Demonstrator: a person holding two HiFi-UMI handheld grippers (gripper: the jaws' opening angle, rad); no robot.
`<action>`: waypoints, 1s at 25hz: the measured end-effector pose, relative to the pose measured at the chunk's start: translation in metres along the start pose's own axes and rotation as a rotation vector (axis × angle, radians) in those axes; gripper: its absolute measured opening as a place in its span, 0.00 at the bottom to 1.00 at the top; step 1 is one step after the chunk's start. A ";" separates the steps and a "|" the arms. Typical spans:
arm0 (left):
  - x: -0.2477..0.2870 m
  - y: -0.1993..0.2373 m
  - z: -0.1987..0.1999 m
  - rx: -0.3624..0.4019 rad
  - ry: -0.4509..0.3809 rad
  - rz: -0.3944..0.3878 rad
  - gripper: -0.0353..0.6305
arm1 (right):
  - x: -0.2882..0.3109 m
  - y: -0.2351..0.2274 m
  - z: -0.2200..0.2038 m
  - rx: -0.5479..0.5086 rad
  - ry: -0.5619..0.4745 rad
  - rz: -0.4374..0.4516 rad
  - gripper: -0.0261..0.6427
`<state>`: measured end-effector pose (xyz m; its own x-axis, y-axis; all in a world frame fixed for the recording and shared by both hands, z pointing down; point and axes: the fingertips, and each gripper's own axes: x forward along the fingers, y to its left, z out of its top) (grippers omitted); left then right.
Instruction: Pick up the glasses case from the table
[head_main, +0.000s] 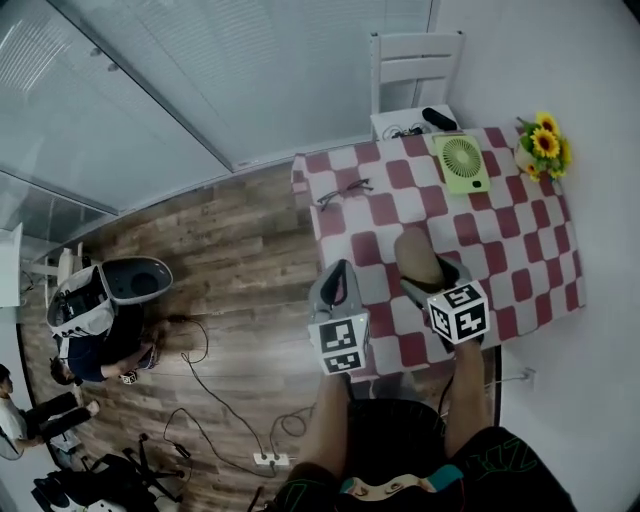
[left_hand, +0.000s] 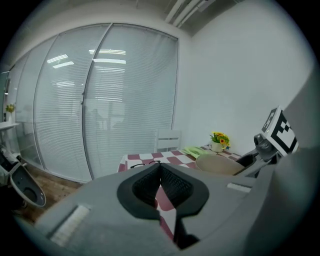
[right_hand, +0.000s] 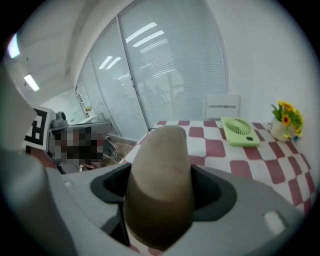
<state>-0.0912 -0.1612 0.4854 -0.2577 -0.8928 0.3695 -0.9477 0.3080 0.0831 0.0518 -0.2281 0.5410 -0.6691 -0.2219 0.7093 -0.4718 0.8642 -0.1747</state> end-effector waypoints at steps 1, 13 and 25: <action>-0.002 0.005 0.007 0.004 -0.016 0.007 0.07 | -0.001 0.005 0.009 -0.020 -0.030 0.006 0.60; -0.043 0.061 0.096 0.003 -0.228 0.095 0.07 | -0.036 0.056 0.137 -0.183 -0.397 0.014 0.60; -0.083 0.106 0.165 0.064 -0.379 0.182 0.07 | -0.076 0.098 0.216 -0.275 -0.648 0.018 0.60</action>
<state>-0.2010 -0.1089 0.3105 -0.4612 -0.8873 0.0054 -0.8873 0.4610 -0.0144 -0.0677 -0.2243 0.3222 -0.9230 -0.3573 0.1432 -0.3527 0.9340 0.0572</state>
